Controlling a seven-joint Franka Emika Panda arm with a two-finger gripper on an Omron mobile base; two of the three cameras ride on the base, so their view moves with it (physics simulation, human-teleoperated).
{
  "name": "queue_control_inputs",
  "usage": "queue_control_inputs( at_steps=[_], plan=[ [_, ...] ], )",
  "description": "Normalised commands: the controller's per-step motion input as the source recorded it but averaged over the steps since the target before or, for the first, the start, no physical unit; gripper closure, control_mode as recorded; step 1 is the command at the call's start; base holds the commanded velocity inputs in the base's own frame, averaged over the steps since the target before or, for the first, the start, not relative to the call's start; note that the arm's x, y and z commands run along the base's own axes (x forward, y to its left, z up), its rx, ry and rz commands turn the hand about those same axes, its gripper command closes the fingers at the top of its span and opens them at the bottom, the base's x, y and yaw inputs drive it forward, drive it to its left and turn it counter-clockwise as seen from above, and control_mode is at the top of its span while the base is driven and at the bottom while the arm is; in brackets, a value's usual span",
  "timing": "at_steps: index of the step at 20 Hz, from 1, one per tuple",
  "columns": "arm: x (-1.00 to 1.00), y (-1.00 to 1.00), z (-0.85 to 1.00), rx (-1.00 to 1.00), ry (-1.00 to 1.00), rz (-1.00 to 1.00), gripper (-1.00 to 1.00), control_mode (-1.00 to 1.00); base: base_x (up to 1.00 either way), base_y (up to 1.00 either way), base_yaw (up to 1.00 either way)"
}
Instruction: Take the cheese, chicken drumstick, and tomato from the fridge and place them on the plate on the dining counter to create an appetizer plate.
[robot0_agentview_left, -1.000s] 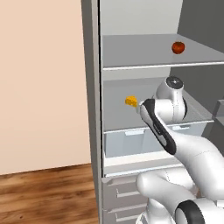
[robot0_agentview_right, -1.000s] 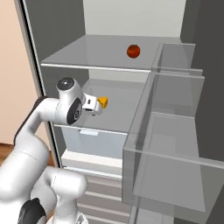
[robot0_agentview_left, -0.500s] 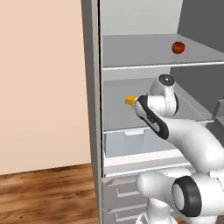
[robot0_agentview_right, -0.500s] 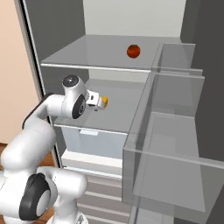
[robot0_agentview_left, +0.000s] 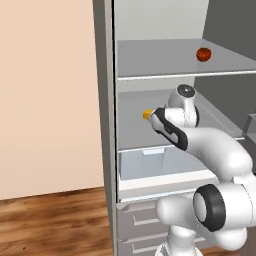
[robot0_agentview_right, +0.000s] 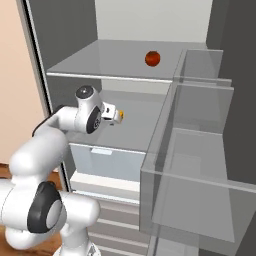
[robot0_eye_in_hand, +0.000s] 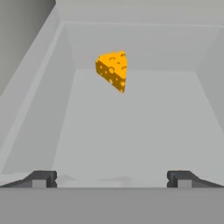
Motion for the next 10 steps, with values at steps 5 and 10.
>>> queue_control_inputs(
  at_steps=[5, 10],
  plan=[
    [0.36, -0.05, -0.22, 0.0, -0.05, 0.0, -1.0, -1.0, 0.0, 0.0, 0.0],
    [0.43, -0.12, -0.08, 0.0, -0.01, 0.0, -1.0, -1.0, 0.0, 0.0, 0.0]
  ],
)
